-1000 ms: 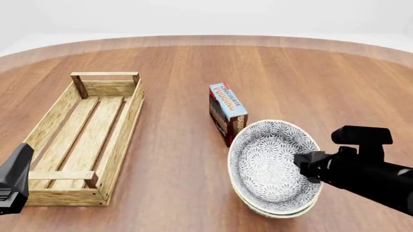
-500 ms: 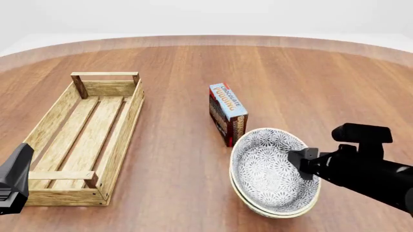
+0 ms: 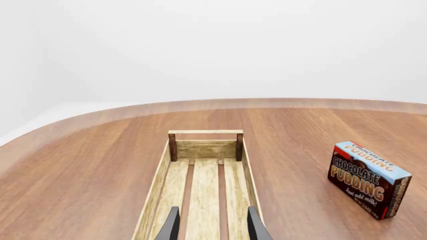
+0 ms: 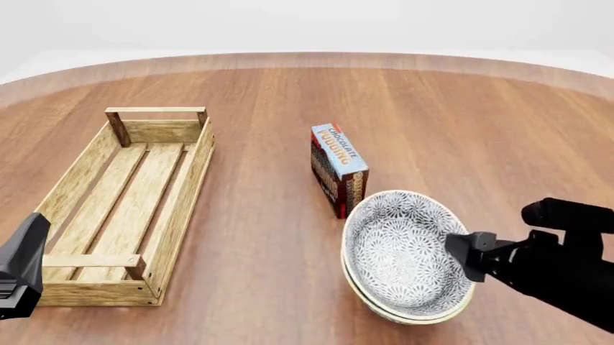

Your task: Stack the left bowl on the right bowl and place them in the tray.

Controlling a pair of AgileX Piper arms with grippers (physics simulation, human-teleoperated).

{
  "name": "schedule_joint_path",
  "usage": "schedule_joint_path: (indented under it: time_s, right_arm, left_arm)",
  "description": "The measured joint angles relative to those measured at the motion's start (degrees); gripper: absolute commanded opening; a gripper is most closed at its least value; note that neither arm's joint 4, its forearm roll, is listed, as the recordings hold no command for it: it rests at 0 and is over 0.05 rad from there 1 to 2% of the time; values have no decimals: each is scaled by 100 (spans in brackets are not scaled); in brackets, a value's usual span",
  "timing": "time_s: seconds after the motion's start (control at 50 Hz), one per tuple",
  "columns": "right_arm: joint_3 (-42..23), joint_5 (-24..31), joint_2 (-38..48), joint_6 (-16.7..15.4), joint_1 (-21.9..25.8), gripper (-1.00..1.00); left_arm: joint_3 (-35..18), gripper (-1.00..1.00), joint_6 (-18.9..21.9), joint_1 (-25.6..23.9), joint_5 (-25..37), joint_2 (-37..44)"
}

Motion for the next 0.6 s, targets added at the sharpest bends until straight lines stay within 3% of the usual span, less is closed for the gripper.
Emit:
schedule_joint_path:
  time_s: [0.6]
  right_arm:
    - [968,-2084,1107,749,342,100]
  left_arm:
    - [0,100,0,0,0,0]
